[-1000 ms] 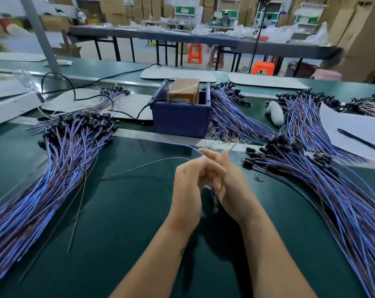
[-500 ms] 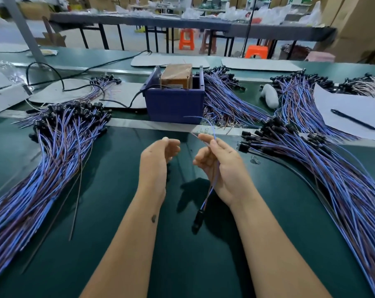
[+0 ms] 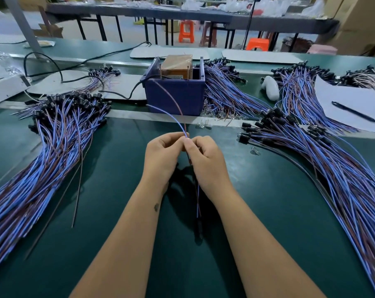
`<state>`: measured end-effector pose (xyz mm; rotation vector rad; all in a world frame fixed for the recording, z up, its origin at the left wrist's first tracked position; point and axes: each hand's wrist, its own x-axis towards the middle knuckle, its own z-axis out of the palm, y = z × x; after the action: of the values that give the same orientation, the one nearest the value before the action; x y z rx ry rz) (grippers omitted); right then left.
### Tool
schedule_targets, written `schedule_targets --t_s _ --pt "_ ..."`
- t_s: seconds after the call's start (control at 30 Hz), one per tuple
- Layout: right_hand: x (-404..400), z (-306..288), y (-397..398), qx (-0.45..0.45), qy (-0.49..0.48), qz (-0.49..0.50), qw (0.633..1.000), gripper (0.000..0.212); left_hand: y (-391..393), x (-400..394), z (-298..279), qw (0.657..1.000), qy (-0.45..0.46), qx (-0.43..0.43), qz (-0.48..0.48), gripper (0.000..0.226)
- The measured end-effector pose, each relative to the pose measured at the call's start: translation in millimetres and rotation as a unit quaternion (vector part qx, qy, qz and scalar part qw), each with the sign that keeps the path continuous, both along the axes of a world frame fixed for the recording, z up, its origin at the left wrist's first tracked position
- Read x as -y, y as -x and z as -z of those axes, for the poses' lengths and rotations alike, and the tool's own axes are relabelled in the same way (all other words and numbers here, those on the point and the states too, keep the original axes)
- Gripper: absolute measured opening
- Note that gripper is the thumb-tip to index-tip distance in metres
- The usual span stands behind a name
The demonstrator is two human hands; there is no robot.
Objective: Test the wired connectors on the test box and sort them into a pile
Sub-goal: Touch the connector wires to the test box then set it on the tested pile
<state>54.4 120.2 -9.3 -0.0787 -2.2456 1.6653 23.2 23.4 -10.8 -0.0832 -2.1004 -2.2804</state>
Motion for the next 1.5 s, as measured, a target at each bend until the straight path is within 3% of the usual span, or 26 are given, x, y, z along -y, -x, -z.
schedule_targets --t_s 0.23,0.57,0.73,1.07,1.5 --pt "-6 -2 3 0.026 0.044 0.027 0.998 0.038 0 -4 0 0.997 0.05 -0.053 0.029 0.015" --pt "-10 0 7 0.026 0.036 0.027 0.999 0.016 3 1 6 0.979 0.171 -0.107 0.019 0.023" --pt "-12 1 5 -0.008 0.07 0.036 0.997 0.013 4 3 6 0.989 0.126 -0.057 -0.046 0.013" --pt "-25 2 13 0.01 0.192 0.097 0.977 0.013 10 12 7 0.987 0.081 -0.059 -0.127 0.015" --pt "-22 5 15 0.023 0.137 0.08 0.987 0.014 11 9 6 0.99 0.073 -0.079 -0.092 0.019"
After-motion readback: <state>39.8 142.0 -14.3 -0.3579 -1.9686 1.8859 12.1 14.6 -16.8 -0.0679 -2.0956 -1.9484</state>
